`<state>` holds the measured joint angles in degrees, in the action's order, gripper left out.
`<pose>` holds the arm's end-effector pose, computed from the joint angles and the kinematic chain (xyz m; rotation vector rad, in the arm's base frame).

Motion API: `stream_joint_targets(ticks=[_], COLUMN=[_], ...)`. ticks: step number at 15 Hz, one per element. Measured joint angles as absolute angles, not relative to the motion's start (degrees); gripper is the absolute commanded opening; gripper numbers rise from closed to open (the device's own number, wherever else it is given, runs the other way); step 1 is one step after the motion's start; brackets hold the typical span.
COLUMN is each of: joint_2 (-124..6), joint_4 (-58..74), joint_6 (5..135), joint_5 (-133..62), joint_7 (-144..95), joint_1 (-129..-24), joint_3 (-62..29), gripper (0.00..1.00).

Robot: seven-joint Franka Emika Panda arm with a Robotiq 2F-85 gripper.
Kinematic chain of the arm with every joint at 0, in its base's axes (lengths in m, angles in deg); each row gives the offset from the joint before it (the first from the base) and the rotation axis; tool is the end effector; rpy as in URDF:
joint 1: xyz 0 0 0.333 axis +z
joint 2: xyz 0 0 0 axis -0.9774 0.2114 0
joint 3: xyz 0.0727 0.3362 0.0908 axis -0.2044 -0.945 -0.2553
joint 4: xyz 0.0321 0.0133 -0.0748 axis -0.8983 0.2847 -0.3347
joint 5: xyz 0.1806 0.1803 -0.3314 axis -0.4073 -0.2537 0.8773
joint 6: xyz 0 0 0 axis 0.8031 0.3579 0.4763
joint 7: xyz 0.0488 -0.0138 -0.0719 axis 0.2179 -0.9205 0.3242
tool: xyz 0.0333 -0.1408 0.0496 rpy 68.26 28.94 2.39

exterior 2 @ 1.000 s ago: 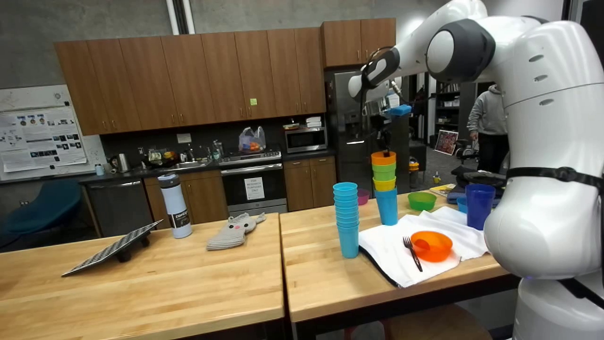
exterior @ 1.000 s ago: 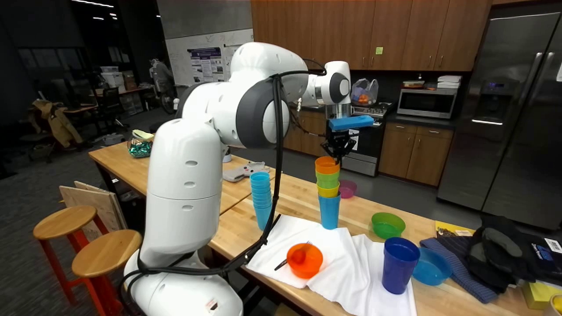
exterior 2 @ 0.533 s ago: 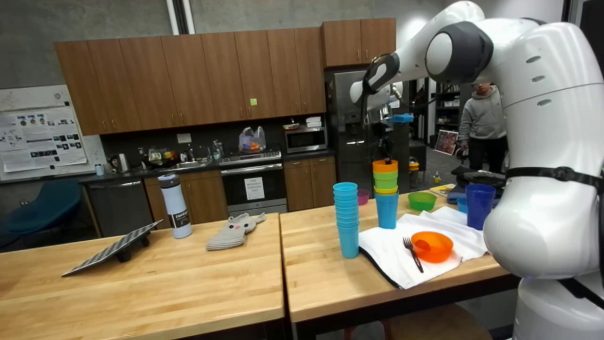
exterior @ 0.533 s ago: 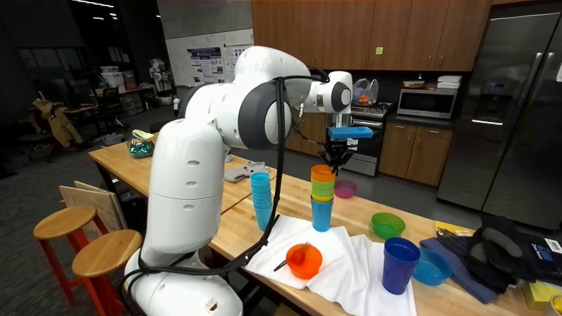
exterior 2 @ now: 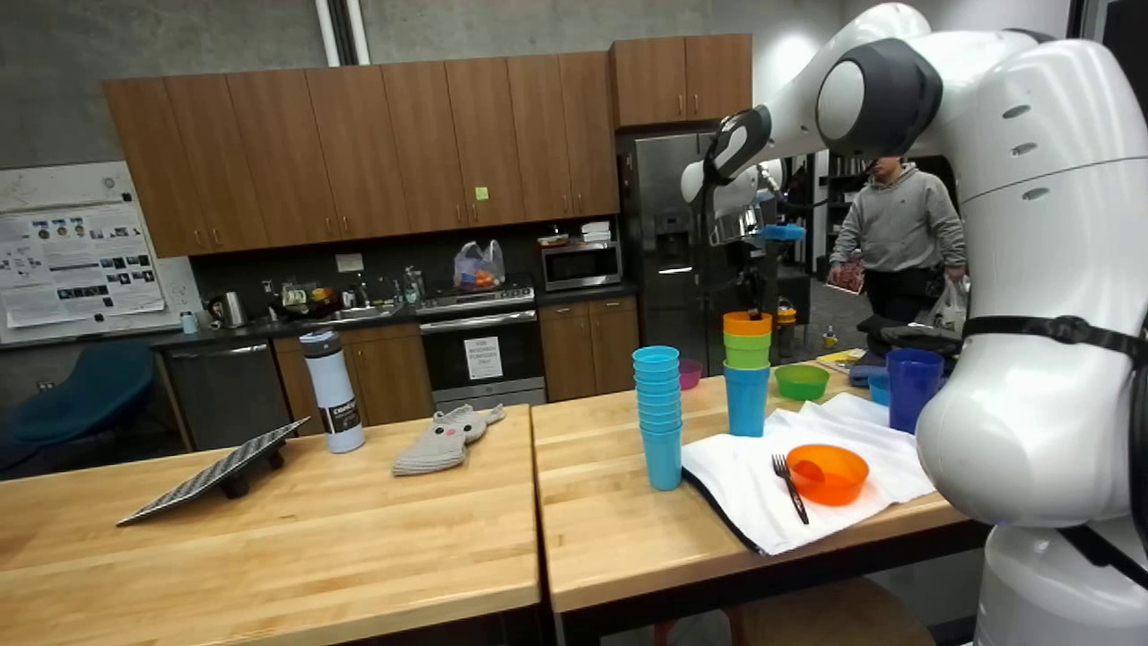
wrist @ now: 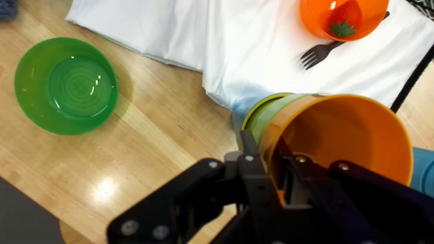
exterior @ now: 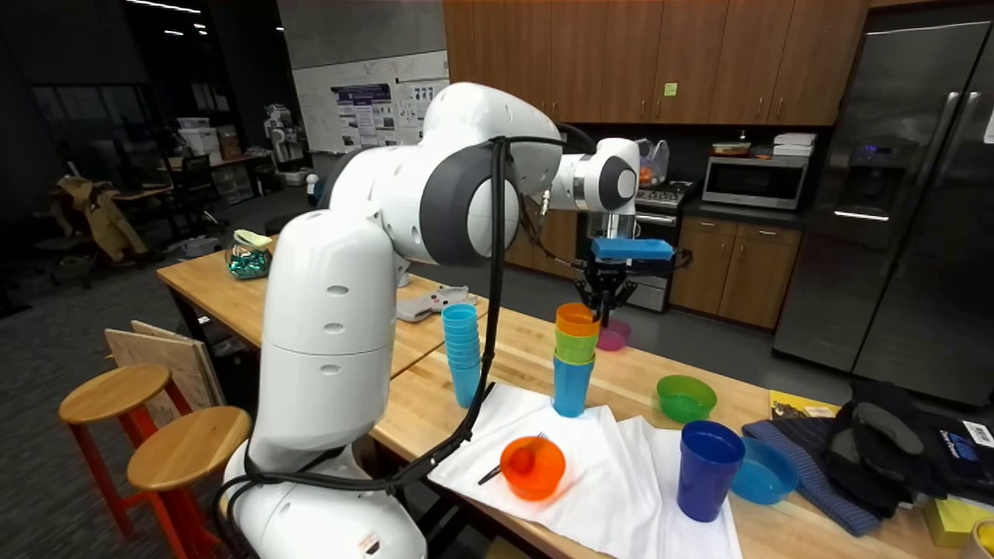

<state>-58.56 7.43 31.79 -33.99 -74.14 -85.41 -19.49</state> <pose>0.6419 -0.1059 0.4317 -2.9369 -1.0060 0.3528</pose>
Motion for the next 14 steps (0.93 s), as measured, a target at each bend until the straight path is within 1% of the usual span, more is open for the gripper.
stream_joint_targets(ticks=[6,7,8,9,11,14], joint_2=[-58.9,-58.9,-58.9,-58.9,-58.8,-58.9], joint_4=[8.0,8.0,8.0,8.0,8.0,8.0], joint_6=[31.8,31.8,31.8,31.8,32.0,32.2], joint_5=[-34.0,-34.0,-34.0,-34.0,-33.3,-31.5], joint_7=[-74.2,-74.2,-74.2,-74.2,-74.0,-73.2], joint_1=[-85.4,-85.4,-85.4,-85.4,-85.3,-85.0], joint_3=[-19.4,-19.4,-19.4,-19.4,-19.4,-19.4], gripper=[0.20,0.45,0.46,0.51,0.62,0.81])
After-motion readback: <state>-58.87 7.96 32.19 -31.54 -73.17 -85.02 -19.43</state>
